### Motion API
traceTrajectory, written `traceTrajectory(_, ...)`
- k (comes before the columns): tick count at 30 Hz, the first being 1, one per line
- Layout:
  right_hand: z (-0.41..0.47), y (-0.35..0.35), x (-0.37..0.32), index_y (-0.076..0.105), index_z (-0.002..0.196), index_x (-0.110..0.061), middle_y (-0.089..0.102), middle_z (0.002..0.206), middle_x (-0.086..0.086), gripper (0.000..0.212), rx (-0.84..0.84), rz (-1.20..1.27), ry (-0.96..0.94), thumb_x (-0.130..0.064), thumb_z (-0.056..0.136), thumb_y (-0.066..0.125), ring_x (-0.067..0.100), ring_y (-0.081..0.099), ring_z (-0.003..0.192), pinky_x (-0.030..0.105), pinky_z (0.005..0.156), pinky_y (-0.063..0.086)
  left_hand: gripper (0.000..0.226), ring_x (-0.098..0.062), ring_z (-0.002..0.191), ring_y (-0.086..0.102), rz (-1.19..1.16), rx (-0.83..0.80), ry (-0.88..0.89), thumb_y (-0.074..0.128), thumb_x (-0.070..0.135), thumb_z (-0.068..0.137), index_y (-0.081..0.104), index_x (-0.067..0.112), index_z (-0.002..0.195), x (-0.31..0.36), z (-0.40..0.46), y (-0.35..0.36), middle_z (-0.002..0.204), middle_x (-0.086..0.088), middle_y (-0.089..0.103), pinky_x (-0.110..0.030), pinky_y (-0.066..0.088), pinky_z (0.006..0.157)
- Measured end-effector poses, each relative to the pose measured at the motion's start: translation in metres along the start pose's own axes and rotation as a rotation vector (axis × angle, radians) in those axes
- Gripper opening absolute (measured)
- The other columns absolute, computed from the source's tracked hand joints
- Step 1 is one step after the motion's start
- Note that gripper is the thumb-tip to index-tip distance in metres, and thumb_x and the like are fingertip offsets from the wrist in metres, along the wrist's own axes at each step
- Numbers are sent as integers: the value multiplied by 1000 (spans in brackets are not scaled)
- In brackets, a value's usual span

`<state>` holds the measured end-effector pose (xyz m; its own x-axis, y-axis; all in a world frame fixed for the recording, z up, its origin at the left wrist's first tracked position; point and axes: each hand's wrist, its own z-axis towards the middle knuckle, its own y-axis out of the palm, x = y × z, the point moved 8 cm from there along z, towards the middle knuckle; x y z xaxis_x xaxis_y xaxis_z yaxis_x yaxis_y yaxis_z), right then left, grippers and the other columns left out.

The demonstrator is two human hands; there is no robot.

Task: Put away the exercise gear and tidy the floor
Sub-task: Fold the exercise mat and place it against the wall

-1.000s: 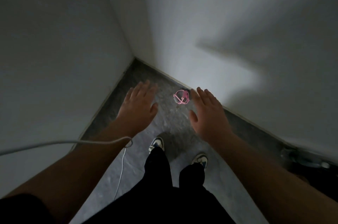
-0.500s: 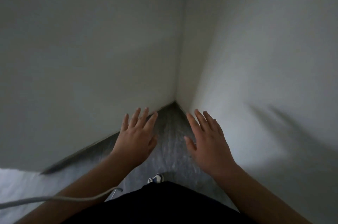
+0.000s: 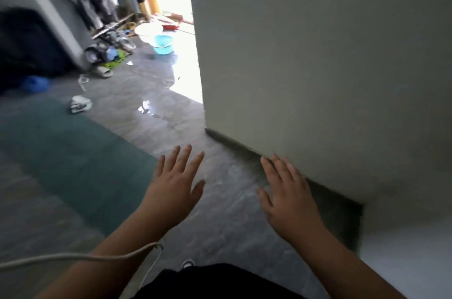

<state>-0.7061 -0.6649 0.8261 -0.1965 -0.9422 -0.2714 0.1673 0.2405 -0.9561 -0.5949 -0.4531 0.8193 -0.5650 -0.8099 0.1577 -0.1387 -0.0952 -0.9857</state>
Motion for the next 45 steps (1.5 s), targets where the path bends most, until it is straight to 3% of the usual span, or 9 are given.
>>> traceTrajectory(4, 20, 37, -115, 37, 149, -17, 37, 155, 11, 66, -101, 0, -232, -48, 91, 37, 32, 33, 142, 48, 114, 28, 73, -31, 151, 12, -29, -2, -339, 20, 59, 87, 24, 30, 153, -105, -80, 0, 163, -7, 19, -56, 14, 119)
traceTrajectory(7, 21, 65, -206, 26, 154, -23, 26, 161, 6, 68, -177, -5, -383, -52, 92, 29, 28, 22, 147, 49, 118, 25, 71, -30, 151, 10, -62, 1, -510, 32, 54, 89, 22, 29, 154, -172, -148, 2, 164, -7, 17, -55, 12, 120)
traceTrajectory(10, 9, 95, -304, 26, 154, -23, 25, 161, 5, 67, -231, 4, -519, -51, 93, 32, 27, 20, 147, 46, 118, 20, 75, -32, 150, 11, -82, 26, -644, 21, 56, 84, 21, 29, 155, -239, -223, -1, 163, -7, 17, -56, 15, 119)
traceTrajectory(16, -33, 161, -507, 25, 153, -25, 26, 161, 4, 68, -300, 63, -681, -52, 90, 27, 26, 22, 147, 47, 117, 22, 79, -33, 149, 13, -70, 65, -831, 14, 54, 81, 15, 29, 156, -383, -369, -11, 164, -7, 16, -53, 11, 119)
traceTrajectory(20, -58, 196, -620, 11, 156, -28, 11, 164, 0, 73, -348, 101, -769, -59, 90, 13, 21, 5, 151, 41, 121, 9, 70, -31, 150, 10, -45, 97, -931, 28, 52, 91, 12, 29, 156, -474, -442, -20, 164, -6, 13, -53, 11, 120)
traceTrajectory(23, -62, 207, -677, 7, 156, -30, 5, 165, -2, 67, -377, 94, -781, -57, 95, 17, 19, 0, 151, 37, 120, 5, 68, -31, 151, 10, -56, 133, -984, 38, 51, 96, 14, 29, 156, -523, -477, -28, 164, -7, 13, -52, 12, 120)
traceTrajectory(33, 18, 257, -788, 14, 155, -31, 12, 164, -4, 67, -366, 97, -706, -53, 94, 29, 19, 6, 150, 40, 119, 13, 66, -27, 152, 5, -164, 203, -979, 39, 47, 99, 12, 31, 156, -668, -459, -49, 165, -4, 11, -48, 5, 122)
traceTrajectory(39, 113, 309, -871, 11, 156, -28, 10, 164, -1, 67, -400, 119, -709, -47, 98, 39, 19, 2, 151, 41, 120, 12, 66, -26, 152, 3, -121, 138, -999, 36, 49, 99, 9, 32, 156, -795, -413, -62, 165, -3, 7, -49, 6, 122)
traceTrajectory(45, 202, 342, -976, 17, 155, -26, 17, 163, 1, 72, -420, 104, -794, -56, 90, 19, 21, 9, 150, 41, 119, 18, 67, -28, 151, 9, -63, 134, -1017, 33, 51, 96, 14, 30, 156, -919, -376, -105, 164, -5, 13, -51, 11, 121)
